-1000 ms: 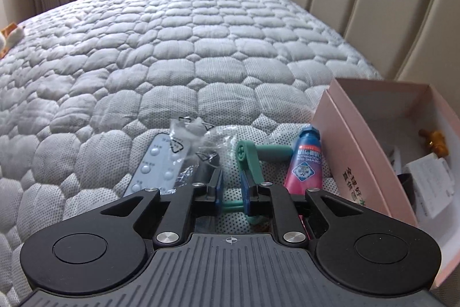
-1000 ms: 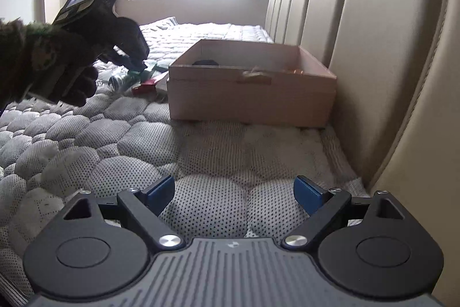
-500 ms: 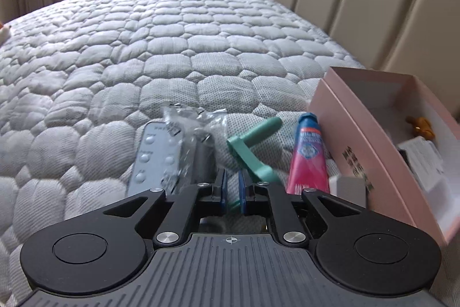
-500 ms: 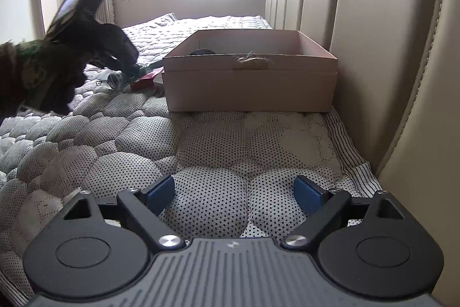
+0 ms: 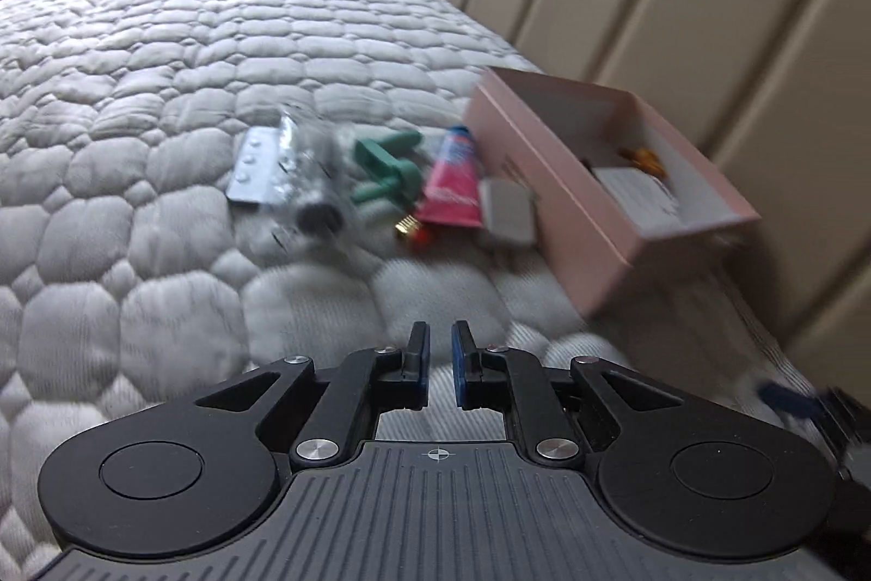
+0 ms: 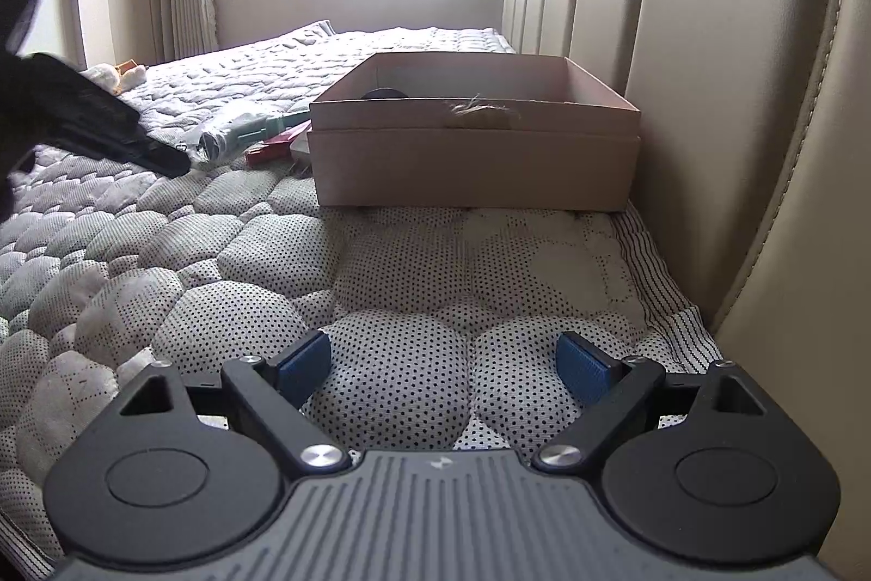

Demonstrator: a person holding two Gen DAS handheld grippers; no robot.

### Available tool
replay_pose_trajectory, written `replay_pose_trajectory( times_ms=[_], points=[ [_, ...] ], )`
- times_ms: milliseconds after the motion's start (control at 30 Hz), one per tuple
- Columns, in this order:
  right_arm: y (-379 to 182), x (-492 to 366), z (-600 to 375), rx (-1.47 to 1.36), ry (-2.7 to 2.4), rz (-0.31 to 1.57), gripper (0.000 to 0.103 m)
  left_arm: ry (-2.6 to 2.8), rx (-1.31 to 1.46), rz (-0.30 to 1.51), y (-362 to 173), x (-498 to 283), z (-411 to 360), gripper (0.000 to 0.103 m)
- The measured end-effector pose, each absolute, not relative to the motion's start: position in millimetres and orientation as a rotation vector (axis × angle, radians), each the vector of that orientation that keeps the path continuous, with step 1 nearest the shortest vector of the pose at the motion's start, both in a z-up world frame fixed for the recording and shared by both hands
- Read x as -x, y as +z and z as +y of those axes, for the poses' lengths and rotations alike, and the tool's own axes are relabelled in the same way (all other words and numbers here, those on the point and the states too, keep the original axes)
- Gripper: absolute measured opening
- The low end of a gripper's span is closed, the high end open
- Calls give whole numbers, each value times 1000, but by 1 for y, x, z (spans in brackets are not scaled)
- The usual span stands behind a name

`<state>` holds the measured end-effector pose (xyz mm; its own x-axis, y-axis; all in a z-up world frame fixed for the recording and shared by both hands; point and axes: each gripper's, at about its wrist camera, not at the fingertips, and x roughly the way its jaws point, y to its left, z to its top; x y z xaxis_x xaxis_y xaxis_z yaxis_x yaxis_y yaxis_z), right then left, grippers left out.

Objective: Organize rigid objects

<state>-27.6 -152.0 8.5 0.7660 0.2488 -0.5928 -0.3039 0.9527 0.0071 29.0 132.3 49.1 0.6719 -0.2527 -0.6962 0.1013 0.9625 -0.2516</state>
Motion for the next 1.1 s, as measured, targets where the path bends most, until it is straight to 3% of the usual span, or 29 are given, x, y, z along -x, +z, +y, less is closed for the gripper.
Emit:
replay_pose_trajectory(
  times_ms=[267,433,467,500,533,600,733,933,967,1000,1033,1100],
  points=[
    [11,29,-148,117,286,638,90,-67,156,759,47,-30,142,13],
    [51,15,-127,127,389,583,90,-29,157,716,46,-23,159,16],
    [64,6,-117,122,421,573,87,-17,172,719,45,-21,165,16],
    [76,-6,-106,112,452,571,76,-5,190,726,43,-20,172,16],
    [89,-21,-93,100,487,589,58,2,211,733,42,-20,178,16],
    [109,-58,-59,69,568,669,43,17,251,739,40,-19,190,17],
    [114,-127,18,125,557,767,43,32,273,745,38,-20,206,17],
    [59,-199,89,289,360,929,42,-8,303,739,37,-21,220,17],
    [50,-203,89,281,357,955,39,-17,309,739,36,-22,221,17],
    [45,-203,89,278,368,968,24,-27,318,740,34,-23,223,17],
    [41,-201,90,274,391,990,18,-34,326,739,33,-23,224,17],
    [47,-188,87,258,417,975,17,-42,346,718,34,-21,227,17]
  ],
)
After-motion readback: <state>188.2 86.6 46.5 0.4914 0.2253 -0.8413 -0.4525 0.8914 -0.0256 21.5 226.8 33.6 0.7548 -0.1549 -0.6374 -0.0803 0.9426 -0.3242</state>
